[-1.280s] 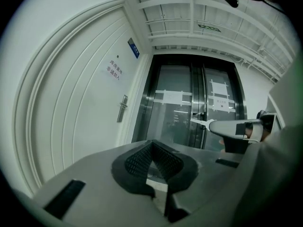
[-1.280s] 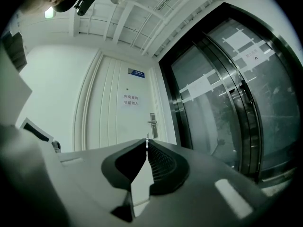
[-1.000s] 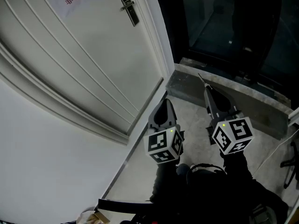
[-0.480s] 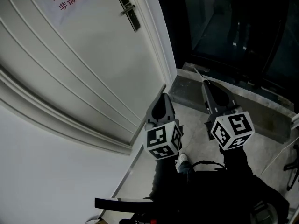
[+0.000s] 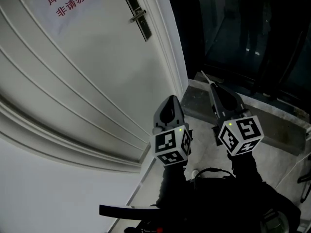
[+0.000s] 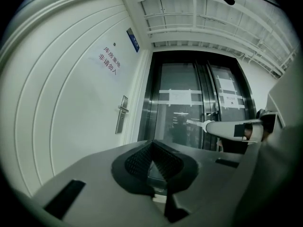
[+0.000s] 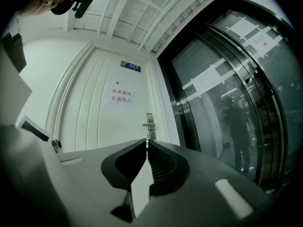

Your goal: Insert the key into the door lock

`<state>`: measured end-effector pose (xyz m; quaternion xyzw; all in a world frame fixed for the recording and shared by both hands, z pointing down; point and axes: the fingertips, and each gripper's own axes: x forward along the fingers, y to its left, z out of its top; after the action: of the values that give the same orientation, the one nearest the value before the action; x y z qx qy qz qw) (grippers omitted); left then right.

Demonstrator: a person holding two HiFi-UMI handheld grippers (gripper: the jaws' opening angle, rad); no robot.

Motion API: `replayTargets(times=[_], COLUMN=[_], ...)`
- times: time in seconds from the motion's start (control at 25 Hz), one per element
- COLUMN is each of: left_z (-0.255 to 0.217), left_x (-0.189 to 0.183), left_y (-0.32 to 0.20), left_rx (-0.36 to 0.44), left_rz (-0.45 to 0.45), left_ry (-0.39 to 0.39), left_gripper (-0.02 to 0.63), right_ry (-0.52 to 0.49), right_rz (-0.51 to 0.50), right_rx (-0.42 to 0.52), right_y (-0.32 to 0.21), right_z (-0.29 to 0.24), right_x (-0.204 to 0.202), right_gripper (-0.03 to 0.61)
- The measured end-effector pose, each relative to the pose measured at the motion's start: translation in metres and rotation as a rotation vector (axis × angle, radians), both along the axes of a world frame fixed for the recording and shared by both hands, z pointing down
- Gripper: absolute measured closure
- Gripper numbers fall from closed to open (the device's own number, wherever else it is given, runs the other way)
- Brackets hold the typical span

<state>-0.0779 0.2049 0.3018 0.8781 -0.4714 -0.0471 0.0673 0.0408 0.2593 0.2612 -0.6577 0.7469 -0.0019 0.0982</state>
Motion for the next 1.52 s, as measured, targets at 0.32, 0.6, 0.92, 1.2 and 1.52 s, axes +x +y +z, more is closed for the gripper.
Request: replayTargets(times=[0.32, 0.6, 0.92, 1.2, 1.52], left_z=[0.025, 0.038, 0.034, 0.020, 0.020], left_x=[-0.005, 0.011, 0.040, 0.073, 0.094], left_y=[-0.047, -0.078, -0.150, -0.225, -0.284], left_rx=[-0.051, -0.075, -0.048, -0.037, -0.049], left_rz=[0.019, 0.038, 0.001, -0.041, -0.118], left_ry=[-0.007, -0.008, -0.011, -0.010, -0.010], left_gripper=[0.612, 0.612, 0.612, 0.612, 0.612], right_ry=[-0.023, -0.024, -0.024, -0.006, -0.008], right_rz=[0.026, 0.029, -0.009, -0.059, -0.117], right_rx=[-0.044, -0.071, -0.062, -0.054, -0.072], right_y=[-0.048, -0.083, -0.160, -0.240, -0.304], right_z=[0.021, 0.033, 0.033, 0.020, 0.020], right_x=[-0.005, 0.003, 0.033, 0.064, 0.094], right_gripper=[0.566, 0.566, 0.566, 0.566, 0.566])
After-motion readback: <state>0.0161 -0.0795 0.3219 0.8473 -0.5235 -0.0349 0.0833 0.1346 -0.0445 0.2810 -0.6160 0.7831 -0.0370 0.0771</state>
